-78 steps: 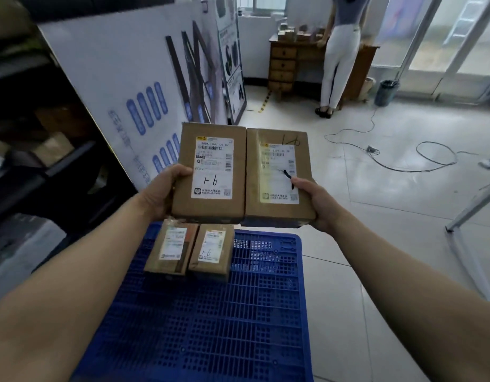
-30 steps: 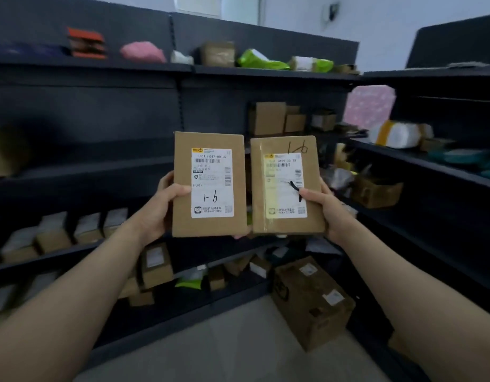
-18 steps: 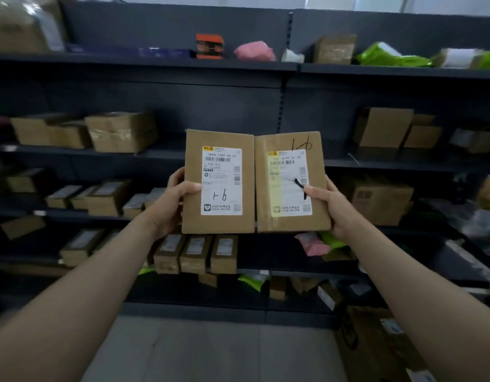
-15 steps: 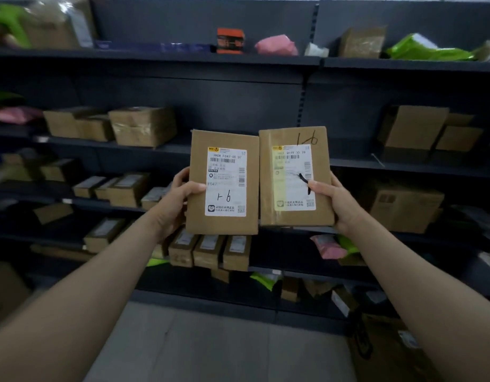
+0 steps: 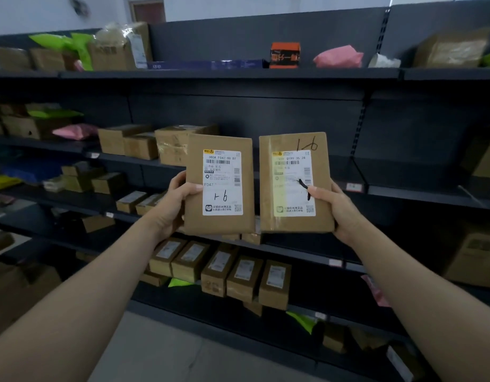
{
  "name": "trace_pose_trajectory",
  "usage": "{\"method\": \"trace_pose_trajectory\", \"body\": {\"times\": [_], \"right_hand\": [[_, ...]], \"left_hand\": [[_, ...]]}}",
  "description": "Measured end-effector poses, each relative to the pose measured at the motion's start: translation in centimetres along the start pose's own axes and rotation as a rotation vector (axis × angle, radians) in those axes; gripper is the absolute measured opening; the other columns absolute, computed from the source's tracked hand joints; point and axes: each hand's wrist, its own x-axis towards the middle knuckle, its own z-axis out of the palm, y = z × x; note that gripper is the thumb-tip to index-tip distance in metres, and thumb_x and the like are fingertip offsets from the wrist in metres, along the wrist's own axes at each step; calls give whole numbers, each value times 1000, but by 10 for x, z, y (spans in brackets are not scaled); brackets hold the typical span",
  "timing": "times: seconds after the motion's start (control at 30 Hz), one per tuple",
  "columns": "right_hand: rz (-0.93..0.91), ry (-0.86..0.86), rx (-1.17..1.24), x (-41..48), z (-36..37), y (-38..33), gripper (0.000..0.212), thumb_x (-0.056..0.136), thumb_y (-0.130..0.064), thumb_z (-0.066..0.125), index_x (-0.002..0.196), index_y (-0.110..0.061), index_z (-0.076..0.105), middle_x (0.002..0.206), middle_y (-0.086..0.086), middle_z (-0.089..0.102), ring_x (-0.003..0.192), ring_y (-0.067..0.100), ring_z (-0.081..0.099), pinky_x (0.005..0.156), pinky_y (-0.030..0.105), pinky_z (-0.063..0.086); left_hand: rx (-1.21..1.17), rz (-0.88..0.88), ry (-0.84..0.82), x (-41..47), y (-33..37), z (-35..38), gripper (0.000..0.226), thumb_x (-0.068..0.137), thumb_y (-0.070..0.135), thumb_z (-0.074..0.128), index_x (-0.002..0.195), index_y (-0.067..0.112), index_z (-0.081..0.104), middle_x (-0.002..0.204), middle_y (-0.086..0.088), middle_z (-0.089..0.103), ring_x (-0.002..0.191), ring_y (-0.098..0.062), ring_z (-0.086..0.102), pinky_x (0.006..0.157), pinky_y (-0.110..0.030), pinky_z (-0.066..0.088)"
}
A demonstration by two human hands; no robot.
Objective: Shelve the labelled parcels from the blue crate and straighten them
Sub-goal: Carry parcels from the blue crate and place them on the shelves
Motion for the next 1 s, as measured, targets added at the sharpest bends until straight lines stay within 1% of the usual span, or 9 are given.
{"method": "trace_pose_trajectory", "body": {"times": [0.13,0.23,0.3,0.43,0.57,0.63,0.77,0.87,1.0], "right_hand": [[-25,41,-19,56,23,0,50,74,-27,74,119,-38,57,107,1,74,94,27,71,74,47,58],[-28,102,-11,98,40,-3,43,78,-26,72,117,-34,57,104,2,74,92,25,72,70,44,59],[-20,142,-9,123,48,-4,42,78,-27,72,117,-33,57,102,1,75,90,24,73,67,43,59],[15,181,1,167,53,-4,44,78,-30,73,118,-30,56,104,3,74,93,26,72,74,47,59],[66,177,-45,206,46,-10,48,81,-31,72,124,-24,54,105,4,74,93,24,72,68,38,59],[117,165,-75,224,40,-15,48,81,-36,71,124,-22,57,105,4,74,93,25,72,68,38,58],[246,129,-91,259,32,-23,43,75,-47,73,111,-23,69,105,5,74,92,27,72,80,46,56],[342,181,-162,283,32,-28,54,61,-54,80,105,-25,70,102,9,74,94,35,69,83,54,50],[433,235,-219,306,31,-32,69,48,-57,84,108,-28,66,106,14,68,97,39,60,75,58,48]], "left_hand": [[-14,1,-30,71,8,-23,73,69,40,67,134,43,35,119,-6,63,105,-30,62,79,-46,52],[36,-24,-83,119,15,-37,66,69,45,66,129,47,37,114,-4,65,102,-28,63,72,-42,53],[65,-26,-119,151,19,-43,57,71,46,67,122,48,42,116,-6,65,104,-29,63,76,-44,54],[115,-59,-144,209,26,-43,64,72,49,66,130,41,40,114,-5,66,103,-29,64,77,-44,55],[137,-72,-118,259,26,-35,68,69,52,66,131,40,41,115,-4,66,105,-29,63,91,-52,50],[145,-66,-84,281,29,-30,63,70,54,64,127,39,43,114,-3,65,104,-27,63,88,-50,50],[152,-170,-74,313,35,-20,53,74,56,61,121,31,55,98,-2,72,87,-22,66,66,-34,52],[185,-262,-70,335,36,-12,44,71,58,63,103,28,66,83,-2,75,84,-24,67,74,-38,53],[219,-350,-21,358,37,-5,50,64,63,67,93,23,64,93,-7,69,88,-30,61,69,-40,47]]}}
